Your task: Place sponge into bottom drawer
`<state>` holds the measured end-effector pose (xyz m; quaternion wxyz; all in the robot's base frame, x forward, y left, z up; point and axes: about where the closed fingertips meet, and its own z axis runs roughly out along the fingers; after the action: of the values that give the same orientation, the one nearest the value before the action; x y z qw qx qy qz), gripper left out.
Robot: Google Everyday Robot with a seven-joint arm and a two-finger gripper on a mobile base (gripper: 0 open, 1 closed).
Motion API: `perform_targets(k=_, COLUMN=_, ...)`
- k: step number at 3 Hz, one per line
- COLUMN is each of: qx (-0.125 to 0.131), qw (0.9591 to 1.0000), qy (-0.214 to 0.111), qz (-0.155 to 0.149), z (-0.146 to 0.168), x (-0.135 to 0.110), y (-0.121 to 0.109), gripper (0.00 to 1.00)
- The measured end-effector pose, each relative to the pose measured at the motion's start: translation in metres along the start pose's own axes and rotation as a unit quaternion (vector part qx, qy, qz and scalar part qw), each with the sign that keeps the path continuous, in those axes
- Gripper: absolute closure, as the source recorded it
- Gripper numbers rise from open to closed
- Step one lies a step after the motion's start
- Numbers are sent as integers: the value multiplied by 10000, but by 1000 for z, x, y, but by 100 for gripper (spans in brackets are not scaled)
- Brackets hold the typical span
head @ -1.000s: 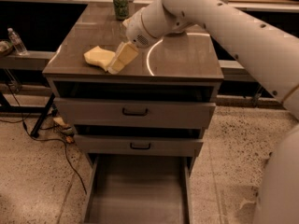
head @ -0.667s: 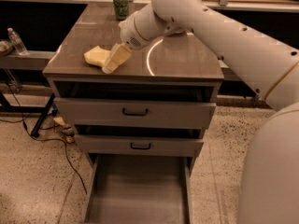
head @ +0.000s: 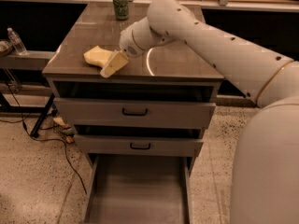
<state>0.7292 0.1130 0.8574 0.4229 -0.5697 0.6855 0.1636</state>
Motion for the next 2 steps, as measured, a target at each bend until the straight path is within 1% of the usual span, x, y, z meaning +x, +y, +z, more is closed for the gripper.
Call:
perform_targets(k=1, qx=-5, qw=9997, qy=-23, qz=228, z=6, x=7, y=7, gripper=34)
perform_targets(k=2, qx=-4, qw=9995, qy=19, qz=331, z=3, x=13, y=11, gripper=57)
